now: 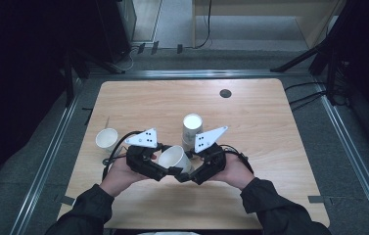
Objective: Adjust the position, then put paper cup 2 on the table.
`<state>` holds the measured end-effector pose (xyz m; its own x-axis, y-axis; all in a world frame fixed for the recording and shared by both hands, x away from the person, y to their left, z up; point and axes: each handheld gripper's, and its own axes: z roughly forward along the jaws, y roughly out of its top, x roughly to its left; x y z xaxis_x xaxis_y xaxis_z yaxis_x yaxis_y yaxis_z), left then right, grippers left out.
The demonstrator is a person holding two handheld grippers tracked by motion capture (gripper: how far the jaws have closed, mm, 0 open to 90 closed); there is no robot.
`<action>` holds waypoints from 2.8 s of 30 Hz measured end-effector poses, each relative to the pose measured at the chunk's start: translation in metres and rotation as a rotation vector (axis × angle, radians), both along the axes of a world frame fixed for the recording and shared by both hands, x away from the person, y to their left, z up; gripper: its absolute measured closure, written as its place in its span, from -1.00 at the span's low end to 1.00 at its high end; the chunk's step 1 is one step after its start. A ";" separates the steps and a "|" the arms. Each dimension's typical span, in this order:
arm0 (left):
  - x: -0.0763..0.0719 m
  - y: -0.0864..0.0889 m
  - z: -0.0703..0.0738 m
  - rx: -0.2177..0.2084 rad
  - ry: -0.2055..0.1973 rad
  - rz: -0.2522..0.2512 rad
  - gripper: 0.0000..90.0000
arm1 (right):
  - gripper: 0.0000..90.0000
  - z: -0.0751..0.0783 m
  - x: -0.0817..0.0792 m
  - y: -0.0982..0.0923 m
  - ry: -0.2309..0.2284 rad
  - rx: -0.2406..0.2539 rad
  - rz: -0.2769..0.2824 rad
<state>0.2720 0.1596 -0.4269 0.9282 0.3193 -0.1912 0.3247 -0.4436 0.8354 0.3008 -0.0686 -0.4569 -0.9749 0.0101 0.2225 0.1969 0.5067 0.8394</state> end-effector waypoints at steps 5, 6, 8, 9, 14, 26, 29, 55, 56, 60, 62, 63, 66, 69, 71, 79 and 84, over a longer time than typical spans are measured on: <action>0.001 0.005 0.002 -0.006 -0.002 0.011 -0.41 | -0.56 -0.002 0.000 0.000 -0.002 -0.043 -0.023; 0.001 0.007 0.003 -0.008 -0.007 0.014 -0.41 | -0.57 -0.002 0.001 0.000 -0.006 -0.047 -0.025; 0.002 0.010 0.005 -0.013 -0.011 0.020 -0.41 | -0.59 -0.003 0.000 -0.002 -0.013 -0.060 -0.035; 0.002 0.011 0.006 -0.014 -0.012 0.021 -0.41 | -0.60 -0.003 0.000 -0.003 -0.024 -0.062 -0.040; 0.004 0.019 0.008 -0.026 -0.007 0.029 -0.41 | -0.60 -0.007 -0.004 -0.007 -0.060 -0.050 -0.099; 0.004 0.035 0.012 0.015 -0.023 0.044 -0.41 | -0.52 -0.010 -0.001 -0.020 -0.165 -0.128 -0.158; 0.003 0.035 0.011 0.040 -0.031 0.049 -0.41 | -0.52 -0.008 -0.002 -0.026 -0.179 -0.133 -0.173; 0.007 0.059 0.000 0.129 -0.020 0.088 -0.42 | -0.53 0.003 0.007 -0.070 -0.214 -0.109 -0.340; 0.006 0.060 0.000 0.128 -0.018 0.096 -0.42 | -0.53 0.003 0.007 -0.071 -0.210 -0.109 -0.342; 0.005 0.064 -0.003 0.141 -0.014 0.104 -0.42 | -0.53 0.004 0.011 -0.075 -0.208 -0.110 -0.349; 0.004 0.066 -0.003 0.151 -0.015 0.105 -0.42 | -0.53 0.004 0.013 -0.077 -0.208 -0.111 -0.352; 0.004 0.066 -0.004 0.150 -0.013 0.108 -0.42 | -0.53 0.004 0.014 -0.077 -0.205 -0.110 -0.355; 0.002 0.068 -0.006 0.163 -0.011 0.111 -0.42 | -0.53 0.004 0.018 -0.079 -0.207 -0.111 -0.360; 0.001 0.070 -0.008 0.174 -0.009 0.111 -0.43 | -0.53 0.003 0.023 -0.082 -0.204 -0.119 -0.376; 0.000 0.072 -0.009 0.178 -0.010 0.114 -0.43 | -0.53 0.002 0.025 -0.084 -0.198 -0.123 -0.384; -0.003 0.083 -0.019 0.180 0.012 0.133 -0.43 | -0.53 0.002 0.034 -0.088 -0.194 -0.125 -0.401; -0.003 0.088 -0.025 0.193 0.020 0.144 -0.43 | -0.53 0.002 0.038 -0.090 -0.193 -0.123 -0.415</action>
